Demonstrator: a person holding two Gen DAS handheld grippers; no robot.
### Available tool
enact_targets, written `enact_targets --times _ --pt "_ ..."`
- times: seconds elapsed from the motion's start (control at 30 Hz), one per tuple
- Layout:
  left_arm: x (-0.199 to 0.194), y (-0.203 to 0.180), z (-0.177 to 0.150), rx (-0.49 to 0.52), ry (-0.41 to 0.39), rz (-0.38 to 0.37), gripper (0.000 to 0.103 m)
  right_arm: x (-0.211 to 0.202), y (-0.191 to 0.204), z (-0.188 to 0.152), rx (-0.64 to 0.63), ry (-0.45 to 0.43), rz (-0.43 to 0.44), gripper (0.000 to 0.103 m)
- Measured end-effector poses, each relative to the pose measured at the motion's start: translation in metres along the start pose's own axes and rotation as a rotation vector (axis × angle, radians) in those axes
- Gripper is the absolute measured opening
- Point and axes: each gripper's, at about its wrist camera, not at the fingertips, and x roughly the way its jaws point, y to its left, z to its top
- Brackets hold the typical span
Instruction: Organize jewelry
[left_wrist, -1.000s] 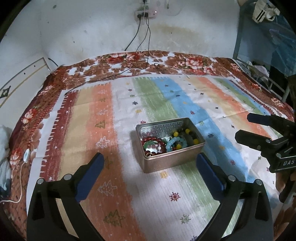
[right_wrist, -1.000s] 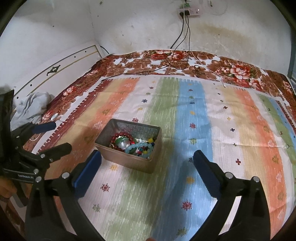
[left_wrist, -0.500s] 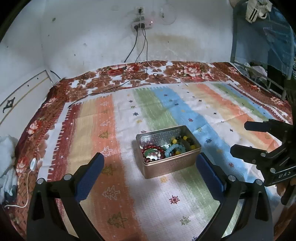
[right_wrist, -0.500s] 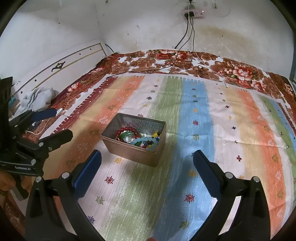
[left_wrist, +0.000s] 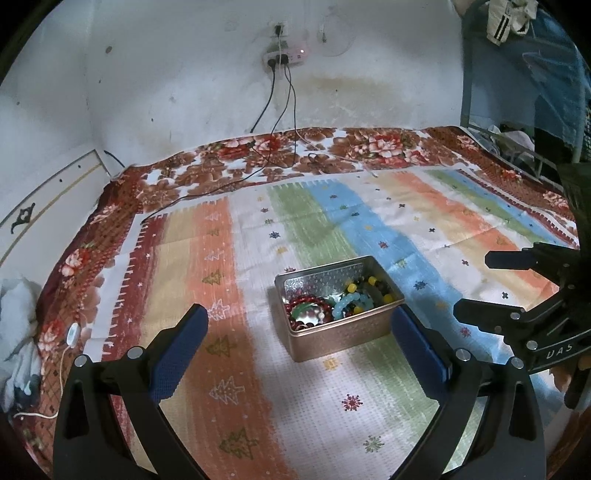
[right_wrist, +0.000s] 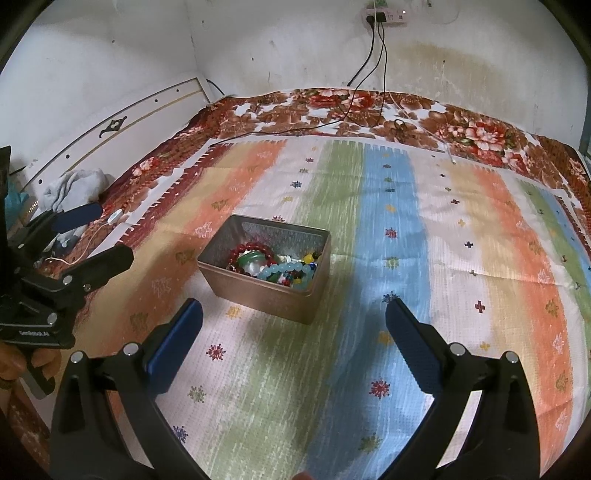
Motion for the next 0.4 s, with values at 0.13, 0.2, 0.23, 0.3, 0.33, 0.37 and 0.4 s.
enact_targets --times 0.13,0.2,0.23,0.3,0.33,0.37,0.4 --pt "0.0 0.0002 0.0002 -0.002 0.004 -0.001 0.097 0.0007 -0.0001 -0.0004 0.001 0.002 0.003 0.098" --pt "0.0002 0.0004 0.0 -0.006 0.007 -0.002 0.097 0.0013 -0.0001 -0.0002 0.0 0.002 0.002 0.098" --pt "0.0011 0.0007 -0.0006 -0.007 0.01 0.0 0.097 0.0014 -0.0001 -0.0002 0.001 0.002 0.003 0.098" --pt "0.0026 0.0008 -0.0017 -0.006 0.019 -0.002 0.097 0.0013 0.0 -0.0002 0.001 0.002 0.002 0.098" --pt "0.0032 0.0009 -0.0022 -0.007 0.026 -0.006 0.097 0.0014 0.0 -0.0003 0.001 0.002 0.003 0.098" --pt "0.003 0.0011 -0.0028 -0.009 0.029 -0.006 0.097 0.0017 0.0001 -0.0004 0.0 0.002 0.004 0.098" --pt "0.0039 0.0019 -0.0021 -0.011 0.03 -0.007 0.097 0.0013 0.0 -0.0002 0.0 0.002 0.002 0.098"
